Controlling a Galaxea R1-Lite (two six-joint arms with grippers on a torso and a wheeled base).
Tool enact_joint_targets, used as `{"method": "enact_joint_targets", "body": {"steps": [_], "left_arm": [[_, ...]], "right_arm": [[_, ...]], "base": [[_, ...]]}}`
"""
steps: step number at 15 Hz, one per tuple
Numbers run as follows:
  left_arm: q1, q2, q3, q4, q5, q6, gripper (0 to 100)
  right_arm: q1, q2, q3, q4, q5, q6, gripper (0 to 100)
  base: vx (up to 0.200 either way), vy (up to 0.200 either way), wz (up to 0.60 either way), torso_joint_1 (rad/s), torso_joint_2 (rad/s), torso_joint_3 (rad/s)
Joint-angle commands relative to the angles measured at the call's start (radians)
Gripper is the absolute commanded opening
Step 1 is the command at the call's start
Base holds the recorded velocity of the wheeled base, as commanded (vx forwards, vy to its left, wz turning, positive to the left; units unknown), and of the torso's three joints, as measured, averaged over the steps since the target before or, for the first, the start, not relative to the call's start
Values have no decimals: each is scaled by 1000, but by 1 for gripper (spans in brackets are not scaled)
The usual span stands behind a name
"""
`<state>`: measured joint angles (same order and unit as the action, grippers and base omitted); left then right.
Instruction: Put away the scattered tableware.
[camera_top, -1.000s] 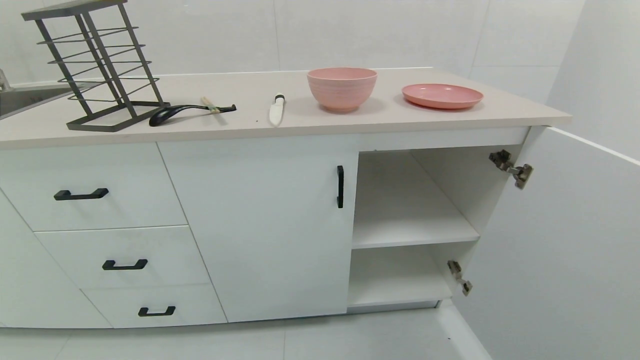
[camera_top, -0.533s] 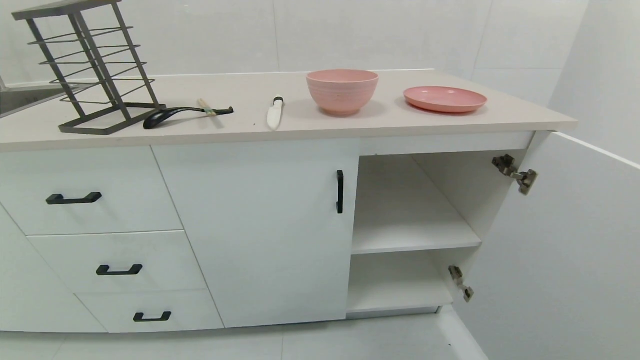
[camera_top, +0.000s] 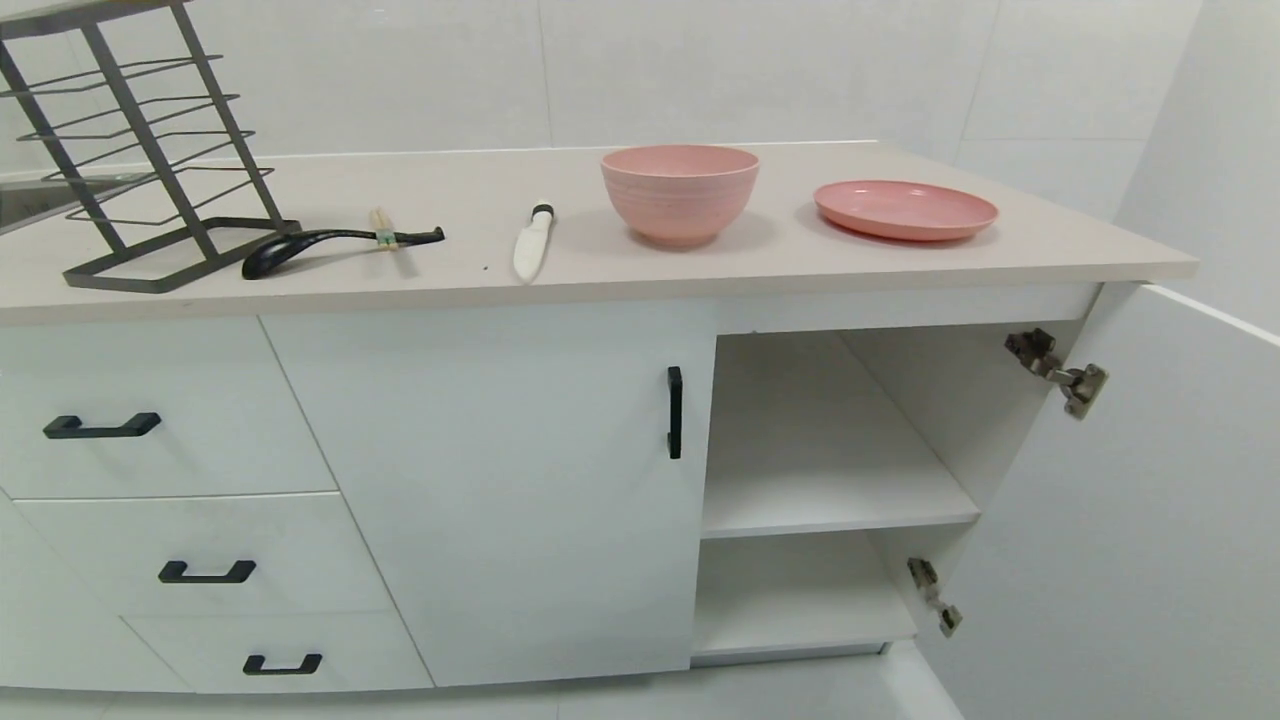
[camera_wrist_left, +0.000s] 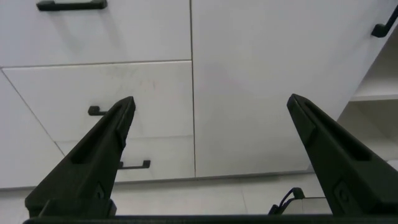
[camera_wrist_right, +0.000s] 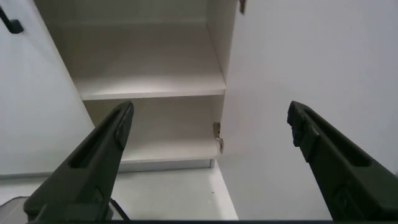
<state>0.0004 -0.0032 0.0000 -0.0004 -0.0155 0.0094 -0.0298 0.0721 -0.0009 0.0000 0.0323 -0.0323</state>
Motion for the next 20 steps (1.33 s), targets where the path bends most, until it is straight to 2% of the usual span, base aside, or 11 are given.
{"method": "enact_joint_targets", "body": {"steps": [1, 11, 15, 18, 20], "left_arm": [[0, 3, 0, 0, 0, 0, 100], [0, 3, 0, -1, 2, -2, 100], [0, 3, 0, 0, 2, -2, 100], [0, 3, 0, 0, 0, -2, 100], [0, 3, 0, -1, 3, -5, 100]], "right_arm": [[1, 2, 1, -3, 14, -11, 100], [28, -71, -1, 5, 11, 35, 100], [28, -71, -1, 5, 11, 35, 100], [28, -71, -1, 5, 11, 37, 100], [28, -71, -1, 5, 11, 38, 100]], "base": [[0, 0, 0, 0, 0, 0], [0, 0, 0, 0, 0, 0], [0, 0, 0, 179, -94, -71], [200, 0, 600, 253, -349, -217], [0, 0, 600, 181, -696, -181]]}}
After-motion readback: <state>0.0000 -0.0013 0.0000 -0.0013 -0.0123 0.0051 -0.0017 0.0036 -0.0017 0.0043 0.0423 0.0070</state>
